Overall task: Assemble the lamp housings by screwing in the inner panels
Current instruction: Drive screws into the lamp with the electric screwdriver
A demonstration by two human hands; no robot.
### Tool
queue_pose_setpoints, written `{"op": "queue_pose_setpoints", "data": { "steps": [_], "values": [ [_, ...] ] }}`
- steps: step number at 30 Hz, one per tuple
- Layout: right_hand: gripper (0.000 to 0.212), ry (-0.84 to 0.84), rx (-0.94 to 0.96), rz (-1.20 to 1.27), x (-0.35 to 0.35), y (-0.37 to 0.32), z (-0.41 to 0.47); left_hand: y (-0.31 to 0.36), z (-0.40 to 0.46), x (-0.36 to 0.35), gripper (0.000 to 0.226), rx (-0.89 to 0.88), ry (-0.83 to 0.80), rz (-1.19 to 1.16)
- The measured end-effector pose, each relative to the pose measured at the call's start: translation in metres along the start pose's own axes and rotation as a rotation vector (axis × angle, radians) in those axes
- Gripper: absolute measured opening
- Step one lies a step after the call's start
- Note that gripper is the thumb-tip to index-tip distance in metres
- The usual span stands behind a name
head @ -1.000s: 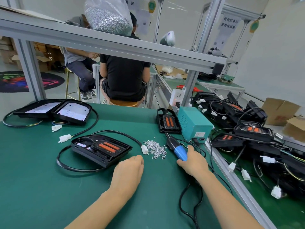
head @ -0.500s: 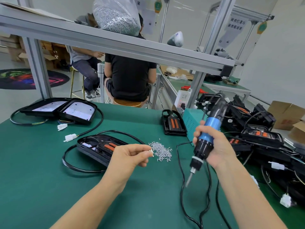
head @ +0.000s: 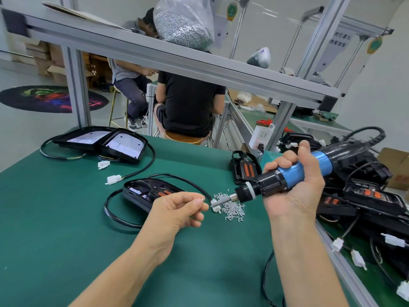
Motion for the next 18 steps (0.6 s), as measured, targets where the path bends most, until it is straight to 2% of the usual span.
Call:
{"op": "queue_pose_setpoints", "data": {
  "steps": [18],
  "values": [
    [0.020, -0.103, 0.113, -0.067, -0.024, 0.014, -0.014, 0.004, -0.008, 0.006, 0.018, -0.014, -0.012, -0.049]
  ]
}}
Point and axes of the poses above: each hand's wrist, its own z-axis towards the middle knuckle, its own x-axis out of the back of the hand, y = z × x, the point moved 6 cm from there along z, towards the middle knuckle, and after that the axes turned 10 degrees about x, right-handed, at the moved point
